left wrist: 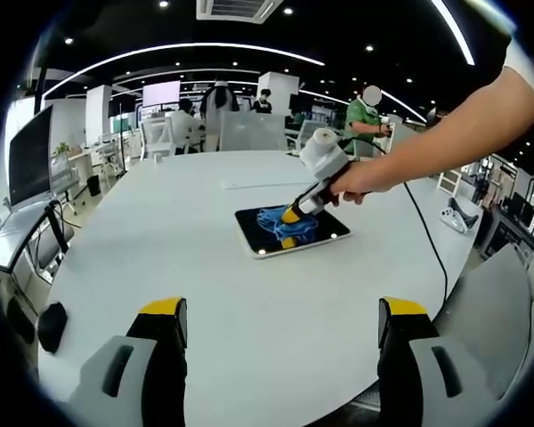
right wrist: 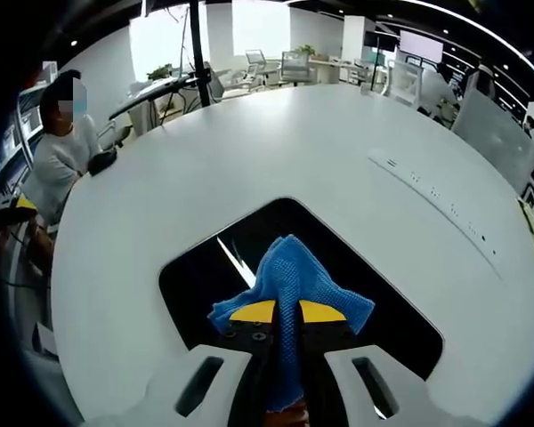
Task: Wipe the mirror surface with the cleaning cloth until all visible marks leave the cleaned area.
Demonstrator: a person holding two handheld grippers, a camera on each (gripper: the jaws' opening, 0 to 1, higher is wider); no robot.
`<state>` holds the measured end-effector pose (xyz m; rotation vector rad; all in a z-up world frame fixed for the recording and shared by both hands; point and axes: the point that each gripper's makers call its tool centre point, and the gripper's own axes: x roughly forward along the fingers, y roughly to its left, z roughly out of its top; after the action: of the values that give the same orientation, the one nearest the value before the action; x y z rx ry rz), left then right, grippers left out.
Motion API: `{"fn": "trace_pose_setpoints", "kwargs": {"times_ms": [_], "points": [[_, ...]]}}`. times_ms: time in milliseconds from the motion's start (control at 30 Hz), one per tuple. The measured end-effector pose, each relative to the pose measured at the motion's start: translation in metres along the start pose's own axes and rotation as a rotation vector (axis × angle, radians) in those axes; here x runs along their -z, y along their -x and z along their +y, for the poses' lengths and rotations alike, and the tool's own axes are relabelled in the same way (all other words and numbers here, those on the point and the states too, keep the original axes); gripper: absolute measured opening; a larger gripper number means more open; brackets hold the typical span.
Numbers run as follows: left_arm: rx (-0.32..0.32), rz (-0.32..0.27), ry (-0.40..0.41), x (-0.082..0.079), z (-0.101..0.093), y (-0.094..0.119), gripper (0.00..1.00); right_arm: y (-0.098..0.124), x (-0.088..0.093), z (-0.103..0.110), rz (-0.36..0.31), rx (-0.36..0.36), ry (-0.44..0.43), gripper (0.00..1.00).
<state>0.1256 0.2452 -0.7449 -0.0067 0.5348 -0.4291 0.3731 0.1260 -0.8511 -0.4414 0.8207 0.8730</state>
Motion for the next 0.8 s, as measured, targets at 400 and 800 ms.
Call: {"fn": "trace_pose_setpoints", "kwargs": {"times_ms": [400,800], "points": [[0.004,-0.001,0.000,0.000,-0.002,-0.001,0.90,0.007,0.007,-0.013,0.007,0.020,-0.015,0.03],[0.004,-0.001,0.002,0.000,-0.004,0.000,0.90,0.008,0.012,-0.022,0.012,0.026,-0.018,0.03]]}}
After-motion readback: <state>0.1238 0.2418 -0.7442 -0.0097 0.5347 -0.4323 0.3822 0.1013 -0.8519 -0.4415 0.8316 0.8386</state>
